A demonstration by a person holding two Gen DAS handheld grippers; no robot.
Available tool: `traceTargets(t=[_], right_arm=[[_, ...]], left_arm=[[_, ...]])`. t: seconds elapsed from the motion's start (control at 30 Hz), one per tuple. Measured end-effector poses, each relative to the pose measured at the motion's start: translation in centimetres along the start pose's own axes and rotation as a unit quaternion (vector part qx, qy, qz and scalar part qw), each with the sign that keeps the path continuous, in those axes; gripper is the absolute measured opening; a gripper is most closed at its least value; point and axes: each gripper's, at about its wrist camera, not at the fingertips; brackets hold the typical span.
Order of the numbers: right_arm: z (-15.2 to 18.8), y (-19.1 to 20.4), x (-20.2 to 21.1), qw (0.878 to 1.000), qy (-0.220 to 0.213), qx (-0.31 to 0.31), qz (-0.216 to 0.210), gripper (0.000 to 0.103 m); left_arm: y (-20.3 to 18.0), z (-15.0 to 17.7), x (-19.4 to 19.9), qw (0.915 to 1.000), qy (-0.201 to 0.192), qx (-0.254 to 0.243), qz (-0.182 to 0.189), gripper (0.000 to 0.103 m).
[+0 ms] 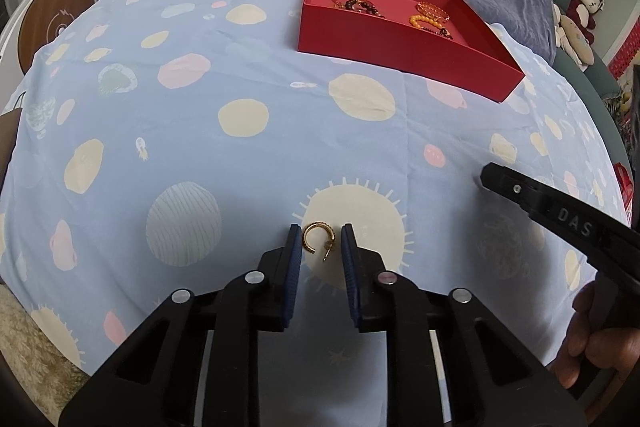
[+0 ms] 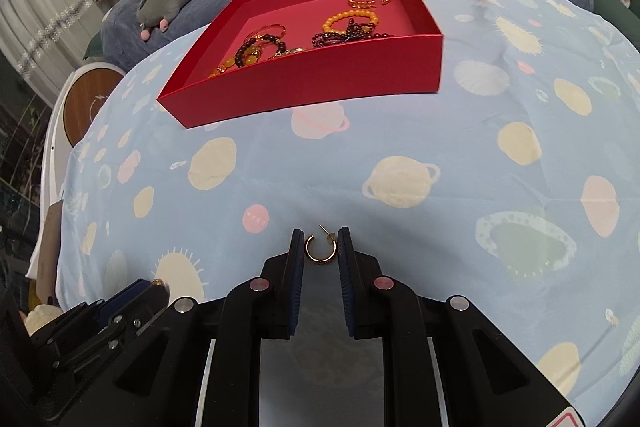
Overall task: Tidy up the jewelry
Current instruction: 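Carry both gold earrings with both tools over the red box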
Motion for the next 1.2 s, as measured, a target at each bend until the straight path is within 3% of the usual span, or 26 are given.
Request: traceTargets(t=[0.4,0.73,0.9,1.2], right_arm=[[0.5,-0.6,1.9,1.0,-0.012,-0.012,-0.009,0.016],[-1.6,-0.4,3.7,0.999,-0.036,-0.008,-0.02,0.016],[-4.0,0.0,3.9,0.998,-0.052,0.003,-0.023,0.016],[-11.3,0.1,2.7,0.996,-0.08,0.007,-0.031,0.016]], left_arm=[[-0.7,-0.2,0.3,0.9999,0.009,-0.005,0.006,0.017],[-1.7,-3.0,1.1,0.9998,-0.005,-0.011,0.017,0.017],[-2.4,-6.5,1.4,0.9993,-0.024,-0.018,0.021,0.017],[-4.4,-15.0,0.5,0.9969,-0.064,-0.036,0.029,0.017]])
Point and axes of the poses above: each gripper's, at about its wrist camera, not at the fingertips, and x roughly against the way its jaws point, y to its left, z to its underside
